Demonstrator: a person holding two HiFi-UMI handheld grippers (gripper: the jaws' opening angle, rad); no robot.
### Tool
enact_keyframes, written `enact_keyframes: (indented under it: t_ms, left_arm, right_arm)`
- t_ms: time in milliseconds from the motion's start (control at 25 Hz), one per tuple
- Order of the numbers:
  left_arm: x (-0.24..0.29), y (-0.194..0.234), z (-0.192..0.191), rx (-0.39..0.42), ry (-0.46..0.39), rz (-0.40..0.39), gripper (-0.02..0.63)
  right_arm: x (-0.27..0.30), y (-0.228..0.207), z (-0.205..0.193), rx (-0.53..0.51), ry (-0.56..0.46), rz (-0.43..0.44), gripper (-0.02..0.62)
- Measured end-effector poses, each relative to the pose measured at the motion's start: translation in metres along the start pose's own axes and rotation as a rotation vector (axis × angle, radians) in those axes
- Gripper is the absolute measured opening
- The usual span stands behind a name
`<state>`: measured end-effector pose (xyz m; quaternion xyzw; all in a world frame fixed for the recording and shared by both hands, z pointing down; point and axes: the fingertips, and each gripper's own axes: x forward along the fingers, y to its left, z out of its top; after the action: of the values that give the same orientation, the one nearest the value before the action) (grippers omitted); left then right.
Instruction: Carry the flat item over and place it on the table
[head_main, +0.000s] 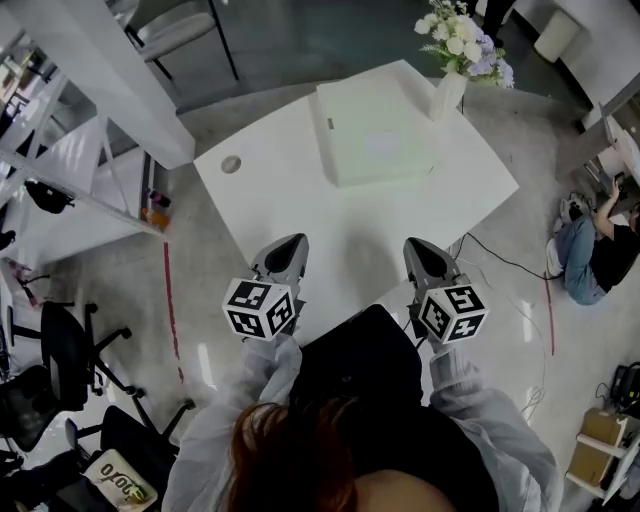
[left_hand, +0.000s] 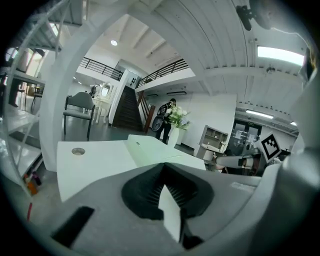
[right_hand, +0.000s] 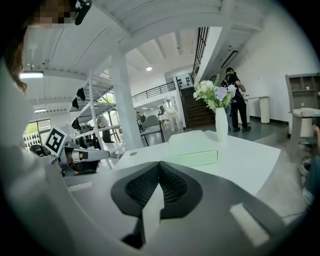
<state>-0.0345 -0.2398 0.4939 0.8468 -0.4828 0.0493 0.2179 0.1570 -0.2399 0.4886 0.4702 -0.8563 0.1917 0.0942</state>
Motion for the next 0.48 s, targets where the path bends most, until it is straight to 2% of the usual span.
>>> enact_keyframes:
  t_ms: [480]
  left_arm:
    - [0.004, -0.014, 0.001, 0.042, -0.003, -0.022, 0.0]
  right_arm:
    - [-0.008, 0.002, -0.003, 0.011, -0.012, -0.001, 0.009]
